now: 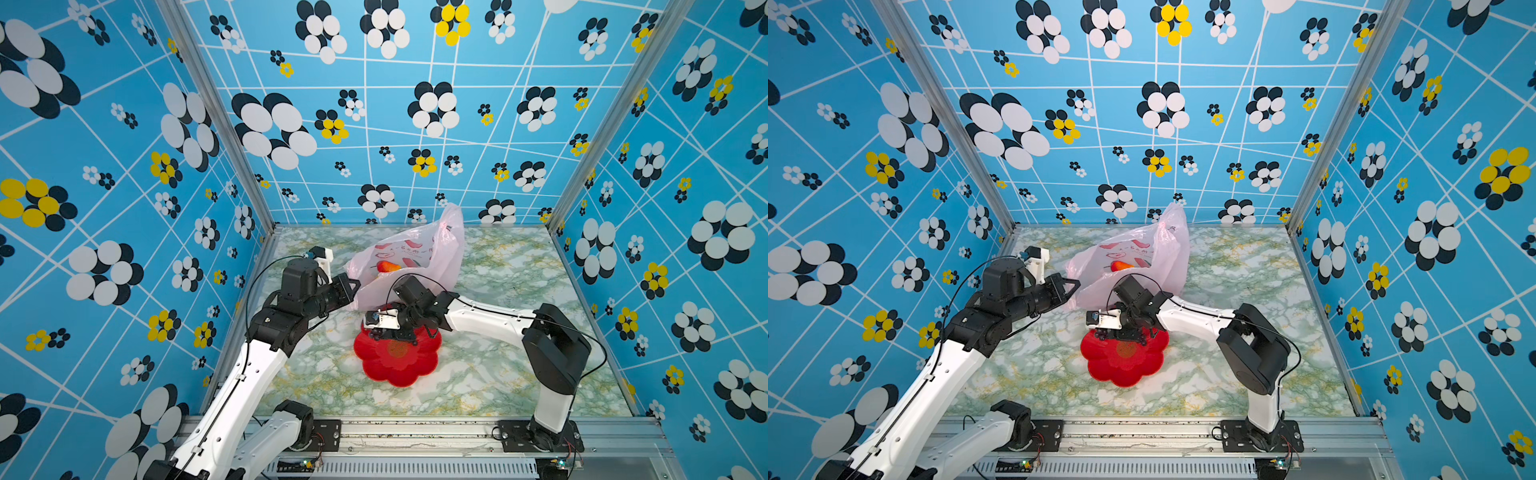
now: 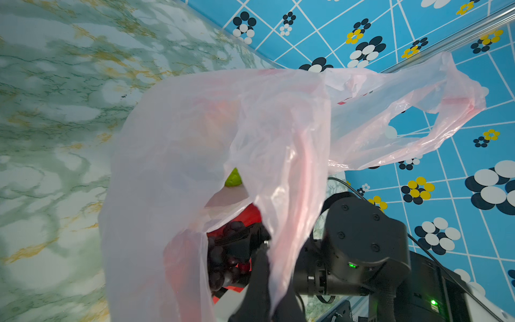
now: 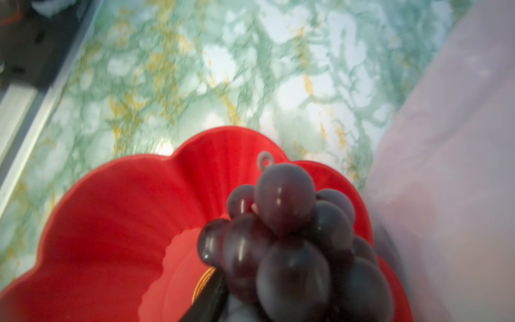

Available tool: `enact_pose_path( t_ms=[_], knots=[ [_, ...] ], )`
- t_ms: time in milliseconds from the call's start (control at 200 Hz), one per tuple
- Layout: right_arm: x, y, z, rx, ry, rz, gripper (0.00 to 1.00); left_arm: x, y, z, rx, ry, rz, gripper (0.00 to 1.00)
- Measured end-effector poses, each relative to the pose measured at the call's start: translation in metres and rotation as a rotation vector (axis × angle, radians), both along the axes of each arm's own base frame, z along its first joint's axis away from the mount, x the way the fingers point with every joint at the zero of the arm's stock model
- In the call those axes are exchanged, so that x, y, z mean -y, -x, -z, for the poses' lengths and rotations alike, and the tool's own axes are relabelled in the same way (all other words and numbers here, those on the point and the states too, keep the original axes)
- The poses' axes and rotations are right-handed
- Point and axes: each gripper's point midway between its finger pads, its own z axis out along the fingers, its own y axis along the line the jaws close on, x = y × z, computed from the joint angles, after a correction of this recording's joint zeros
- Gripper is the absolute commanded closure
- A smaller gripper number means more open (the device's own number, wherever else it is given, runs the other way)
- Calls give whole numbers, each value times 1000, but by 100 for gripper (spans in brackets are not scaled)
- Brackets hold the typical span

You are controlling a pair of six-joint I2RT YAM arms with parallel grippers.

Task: Place the fruits into the plastic bag
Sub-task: Pick up the fruit from the plate, then place the fruit in the plastic bag.

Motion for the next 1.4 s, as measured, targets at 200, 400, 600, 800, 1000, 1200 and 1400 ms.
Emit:
enact_pose_path(
  t_ms=[200,400,600,800,1000,1200,1400],
  knots=[
    [-1,-13,-35,-56,-220,149,57,0,-1,1,-8,4,-3,100],
    [-3,-25,-81,-88,-408,244,57,1,-4,4,-24,12,-10,100],
    [0,-23,-148,-91,-571,275,57,2,-6,0,-14,29,-17,100],
    [3,-25,-232,-52,-703,288,57,3,-9,-4,0,46,-24,100],
    [10,-28,-315,37,-797,296,57,8,-9,-4,-2,50,-12,100],
    [17,-36,-368,139,-848,291,57,16,-10,-2,-10,54,-2,100],
    [12,-70,-361,204,-811,333,58,23,-9,-1,-19,53,10,100]
  ],
)
